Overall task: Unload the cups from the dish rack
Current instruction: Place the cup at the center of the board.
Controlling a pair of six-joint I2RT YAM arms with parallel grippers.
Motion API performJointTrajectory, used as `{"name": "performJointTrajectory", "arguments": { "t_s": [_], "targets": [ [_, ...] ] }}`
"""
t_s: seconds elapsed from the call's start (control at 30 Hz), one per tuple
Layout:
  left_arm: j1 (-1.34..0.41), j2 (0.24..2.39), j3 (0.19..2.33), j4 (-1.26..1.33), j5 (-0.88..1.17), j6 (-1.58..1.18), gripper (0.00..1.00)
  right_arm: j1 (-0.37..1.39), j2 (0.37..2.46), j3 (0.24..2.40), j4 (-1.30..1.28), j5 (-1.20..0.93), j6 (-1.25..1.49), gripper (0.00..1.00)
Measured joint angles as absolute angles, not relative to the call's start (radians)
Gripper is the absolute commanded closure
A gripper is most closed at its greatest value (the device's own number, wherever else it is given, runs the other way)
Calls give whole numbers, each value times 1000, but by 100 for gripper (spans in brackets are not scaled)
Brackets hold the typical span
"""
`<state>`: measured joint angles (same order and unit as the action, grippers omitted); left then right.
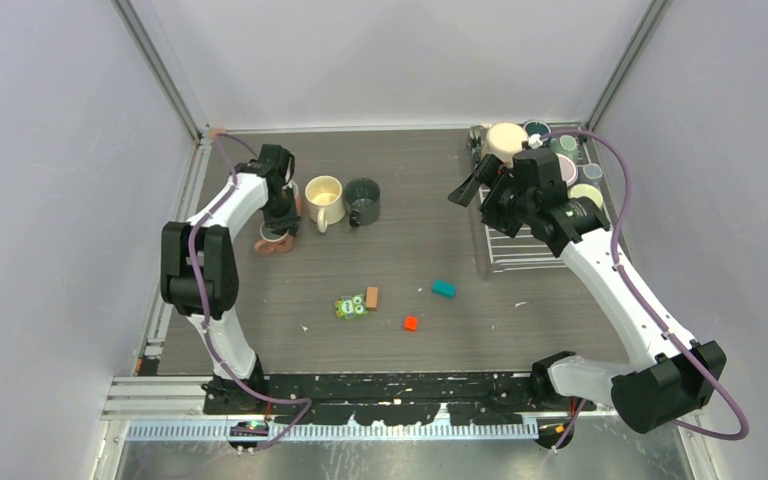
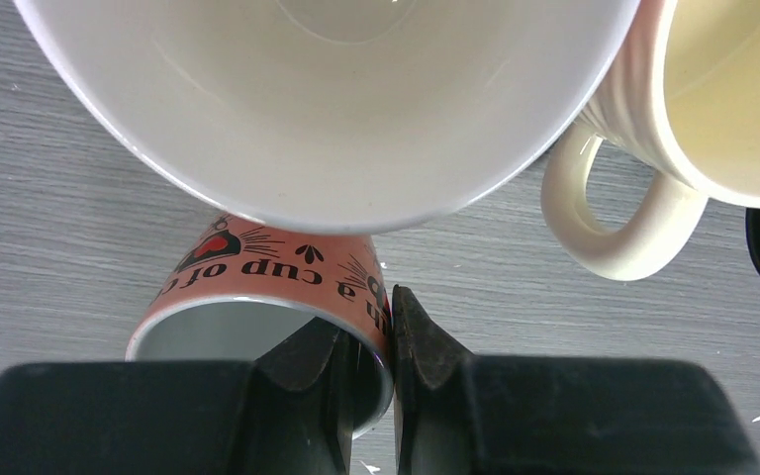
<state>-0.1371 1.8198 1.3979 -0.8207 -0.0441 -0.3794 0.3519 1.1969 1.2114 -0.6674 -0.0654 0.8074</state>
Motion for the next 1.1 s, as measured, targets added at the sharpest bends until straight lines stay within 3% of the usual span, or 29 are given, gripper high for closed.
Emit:
{"name": "performJointTrajectory", "arguments": {
  "t_s": [0.33,0.63,0.97,1.1],
  "targets": [
    [-137,1842,1415,-822,-46,-363,70,352,1197,1204,-665,-72,806,0],
    [-137,1837,1454,-822,-51,-357,43,352,1197,1202,-664,-72,806,0],
    [-153,1638,1452,-825,5,-359,1,352,1211,1206,-684,-50,799,0],
    [-193,1535,1436,-819,34,-360,0,352,1233,1226,-699,-14,791,0]
  ]
}}
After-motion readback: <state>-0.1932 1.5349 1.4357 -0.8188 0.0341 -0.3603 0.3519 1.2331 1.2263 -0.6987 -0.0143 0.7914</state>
